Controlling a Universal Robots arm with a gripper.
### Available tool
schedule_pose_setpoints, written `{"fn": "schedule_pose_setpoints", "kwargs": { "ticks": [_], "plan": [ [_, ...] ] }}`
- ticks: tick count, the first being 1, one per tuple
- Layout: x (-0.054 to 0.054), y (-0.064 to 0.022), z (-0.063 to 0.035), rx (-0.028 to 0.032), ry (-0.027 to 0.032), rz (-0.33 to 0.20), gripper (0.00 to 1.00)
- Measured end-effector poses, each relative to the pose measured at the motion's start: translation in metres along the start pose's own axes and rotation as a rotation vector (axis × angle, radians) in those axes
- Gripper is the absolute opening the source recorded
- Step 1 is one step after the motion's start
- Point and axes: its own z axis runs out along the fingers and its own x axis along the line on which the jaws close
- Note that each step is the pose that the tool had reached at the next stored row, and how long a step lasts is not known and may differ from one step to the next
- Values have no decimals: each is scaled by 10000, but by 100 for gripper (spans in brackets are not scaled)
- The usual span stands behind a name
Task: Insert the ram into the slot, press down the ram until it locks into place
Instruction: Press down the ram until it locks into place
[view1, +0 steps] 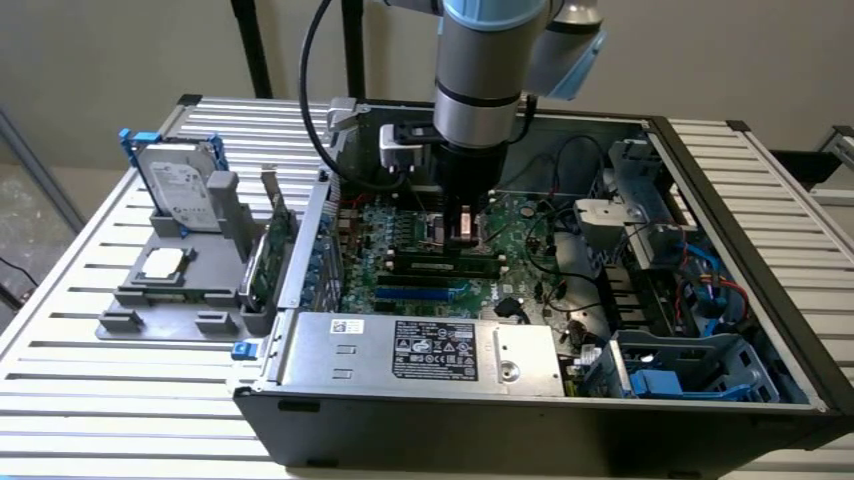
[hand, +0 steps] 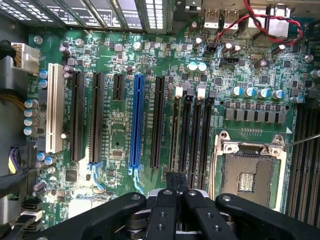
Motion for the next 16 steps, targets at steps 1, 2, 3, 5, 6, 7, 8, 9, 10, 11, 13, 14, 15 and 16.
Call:
{"fn": "schedule_pose_setpoints", "kwargs": {
  "ticks": [1,2,3,5,6,7,8,9,10,11,13,14,15,16],
  "plan": [
    [0,0,11,0,0,-1,11],
    [-1,0,20,-1,2,0,11],
    [-1,0,30,0,2,0,11],
    [-1,0,49,-1,4,0,11],
    [-1,0,59,-3,8,0,11],
    [0,0,69,-6,17,0,11],
    [0,0,82,-3,17,-1,11],
    [0,1,96,-4,18,0,11],
    [-1,1,109,-4,19,-1,11],
    [-1,1,113,-3,16,-1,11],
    [-3,0,93,3,1,1,11],
    [-3,1,54,6,-8,2,11],
    [-2,2,5,-1,2,2,11],
    [0,3,-43,-6,10,1,11]
  ]
}}
